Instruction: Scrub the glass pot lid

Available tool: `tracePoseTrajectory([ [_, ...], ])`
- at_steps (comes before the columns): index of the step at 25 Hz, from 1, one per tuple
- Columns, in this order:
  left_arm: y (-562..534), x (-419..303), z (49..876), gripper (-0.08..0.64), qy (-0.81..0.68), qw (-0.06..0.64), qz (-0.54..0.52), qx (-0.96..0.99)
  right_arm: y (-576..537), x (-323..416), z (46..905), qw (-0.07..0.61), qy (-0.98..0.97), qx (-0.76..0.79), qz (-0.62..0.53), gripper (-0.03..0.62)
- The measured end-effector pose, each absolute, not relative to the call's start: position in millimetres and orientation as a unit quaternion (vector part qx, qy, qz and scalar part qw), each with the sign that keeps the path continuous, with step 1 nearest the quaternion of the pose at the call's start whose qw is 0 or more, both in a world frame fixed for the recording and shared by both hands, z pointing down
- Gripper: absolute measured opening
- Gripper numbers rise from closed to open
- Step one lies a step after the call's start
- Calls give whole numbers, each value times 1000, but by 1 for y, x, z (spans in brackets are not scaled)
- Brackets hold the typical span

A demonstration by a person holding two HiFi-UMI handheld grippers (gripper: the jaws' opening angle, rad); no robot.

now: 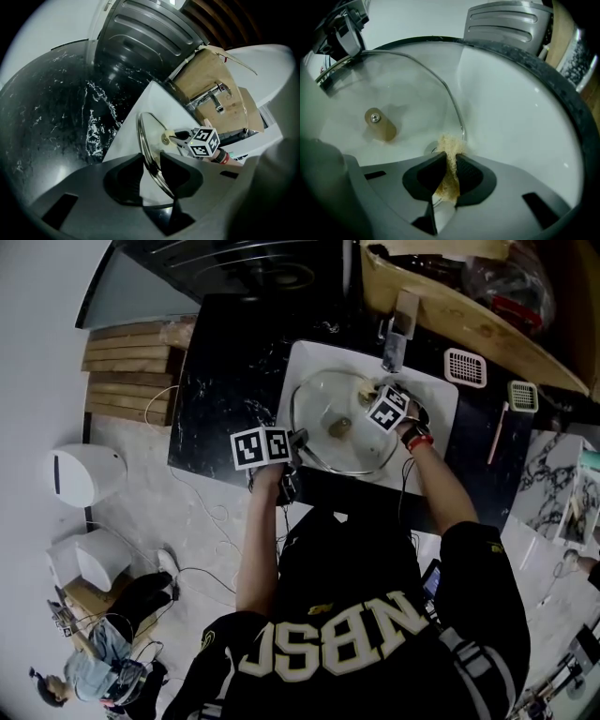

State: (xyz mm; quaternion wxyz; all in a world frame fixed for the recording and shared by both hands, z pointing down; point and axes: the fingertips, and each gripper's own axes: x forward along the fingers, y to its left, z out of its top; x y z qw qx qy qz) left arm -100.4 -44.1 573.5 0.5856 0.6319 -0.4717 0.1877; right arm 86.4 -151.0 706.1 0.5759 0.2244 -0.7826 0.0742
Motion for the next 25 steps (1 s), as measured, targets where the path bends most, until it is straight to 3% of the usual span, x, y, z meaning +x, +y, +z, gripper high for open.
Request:
tracePoseTrajectory([
  [25,-44,-99,571,126,-467,585,179,639,-58,112,681,647,-738,91,171,67],
])
